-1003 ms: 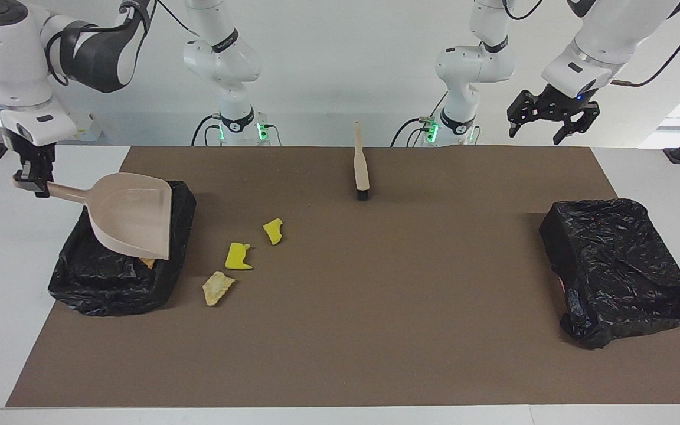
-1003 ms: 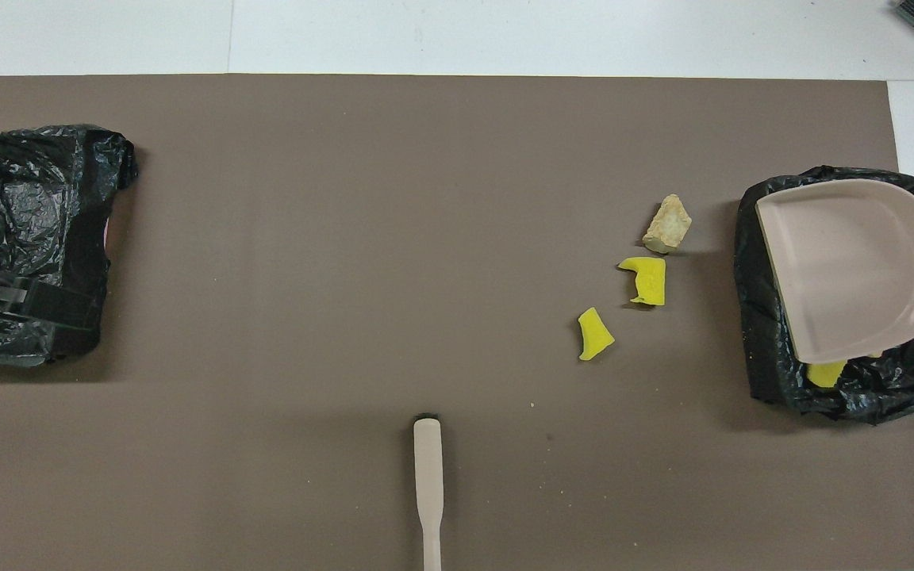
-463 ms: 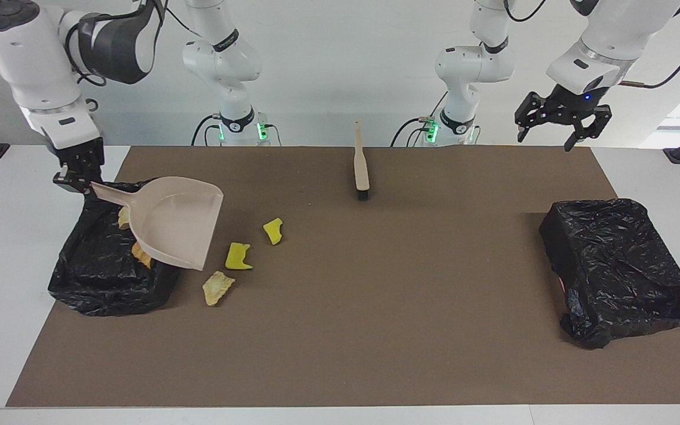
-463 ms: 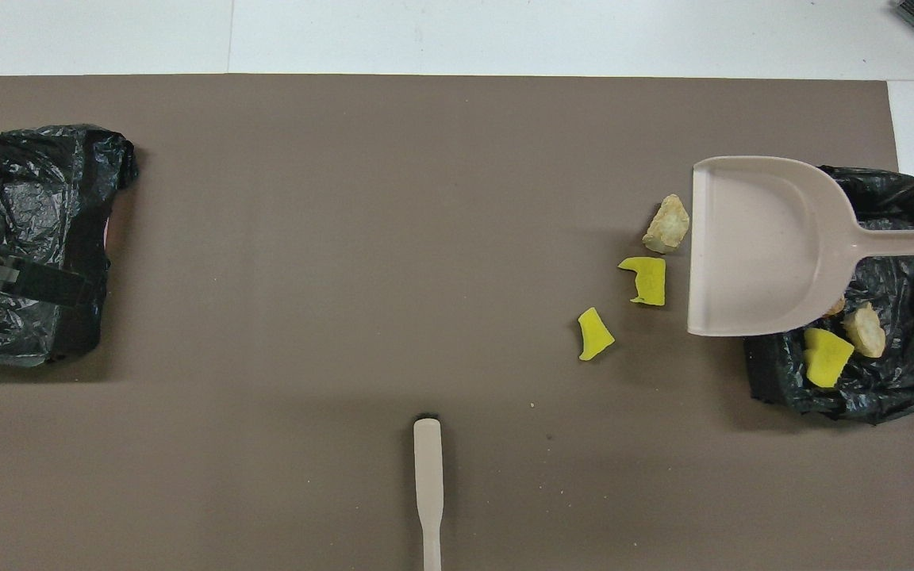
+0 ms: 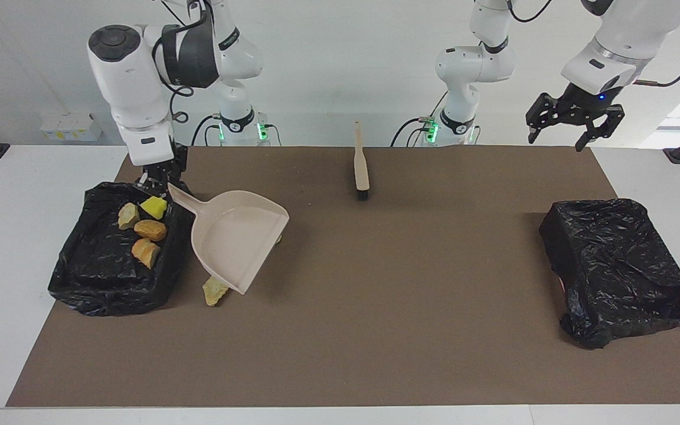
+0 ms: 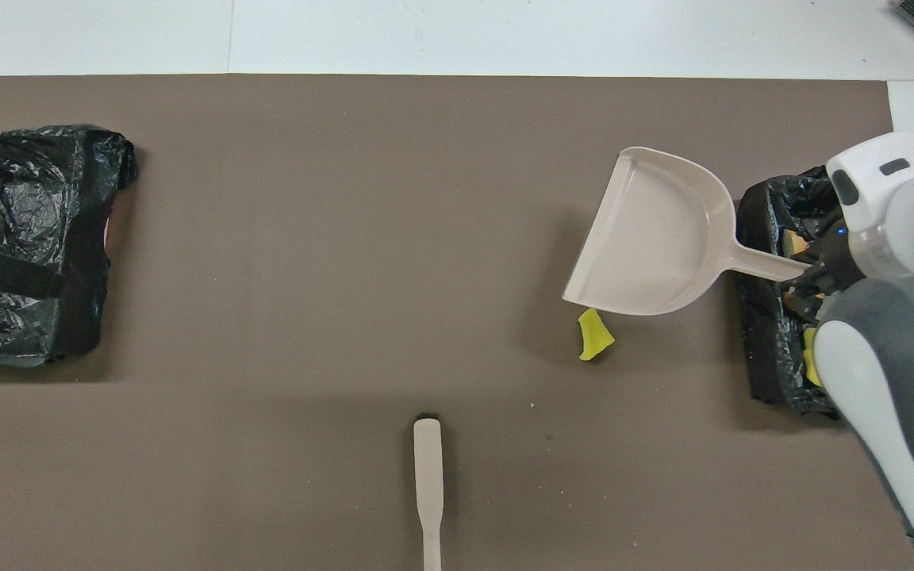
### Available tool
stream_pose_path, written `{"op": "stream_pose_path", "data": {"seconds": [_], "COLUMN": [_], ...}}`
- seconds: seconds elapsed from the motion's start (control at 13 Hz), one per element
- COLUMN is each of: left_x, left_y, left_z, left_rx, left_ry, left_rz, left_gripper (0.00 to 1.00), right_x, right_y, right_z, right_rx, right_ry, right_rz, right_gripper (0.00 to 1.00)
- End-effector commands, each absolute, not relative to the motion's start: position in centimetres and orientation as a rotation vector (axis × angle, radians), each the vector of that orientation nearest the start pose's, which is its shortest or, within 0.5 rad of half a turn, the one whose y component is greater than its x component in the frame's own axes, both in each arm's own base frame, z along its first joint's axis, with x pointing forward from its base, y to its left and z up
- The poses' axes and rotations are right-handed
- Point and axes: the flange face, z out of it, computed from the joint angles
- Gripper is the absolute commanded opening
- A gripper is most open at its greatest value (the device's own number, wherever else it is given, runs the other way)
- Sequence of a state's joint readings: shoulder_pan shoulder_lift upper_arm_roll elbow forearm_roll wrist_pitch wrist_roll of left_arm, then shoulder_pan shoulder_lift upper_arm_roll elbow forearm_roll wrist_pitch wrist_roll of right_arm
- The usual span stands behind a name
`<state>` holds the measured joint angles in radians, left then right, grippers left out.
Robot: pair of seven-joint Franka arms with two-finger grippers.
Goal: Sweep and dump trash in bin
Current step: 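Bring the empty dustpan back to the table center with the right gripper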
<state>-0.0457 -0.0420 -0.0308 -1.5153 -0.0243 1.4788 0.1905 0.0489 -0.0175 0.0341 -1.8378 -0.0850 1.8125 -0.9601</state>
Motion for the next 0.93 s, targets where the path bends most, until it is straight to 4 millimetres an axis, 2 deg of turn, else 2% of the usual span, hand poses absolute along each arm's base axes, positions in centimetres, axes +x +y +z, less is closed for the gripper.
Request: {"op": "stream_pose_path", "data": {"seconds": [0.0, 0.23, 0.46, 0.69, 0.85], "left_x": [52.9, 52.6, 52.8, 52.8, 52.4], "left_y": [-4.2, -4.1, -4.0, -3.9, -4.2], "left_z": [66.3, 66.5, 66.6, 66.6, 66.5], "left_rx": [-3.124, -3.118, -3.115, -3.114, -3.114], "left_ry": [0.438, 0.437, 0.434, 0.431, 0.438], "left_rz": [-0.018, -0.025, -0.039, -0.037, -0.012], "left_gripper": [1.00, 1.00, 1.00, 1.00, 1.00], "right_x": [55.3, 55.8, 56.4, 55.9, 55.8], "right_y": [8.6, 14.3, 19.1, 26.5, 30.1], "right_z": [50.7, 47.5, 45.8, 43.9, 41.5], "right_rx": [-2.846, -2.933, -2.966, -2.998, -3.005], "right_ry": [-1.376, -1.187, -0.997, -0.694, -0.544], "right_rz": [0.070, 0.081, 0.015, -0.074, -0.132], "right_gripper": [0.00, 0.00, 0.00, 0.00, 0.00]}}
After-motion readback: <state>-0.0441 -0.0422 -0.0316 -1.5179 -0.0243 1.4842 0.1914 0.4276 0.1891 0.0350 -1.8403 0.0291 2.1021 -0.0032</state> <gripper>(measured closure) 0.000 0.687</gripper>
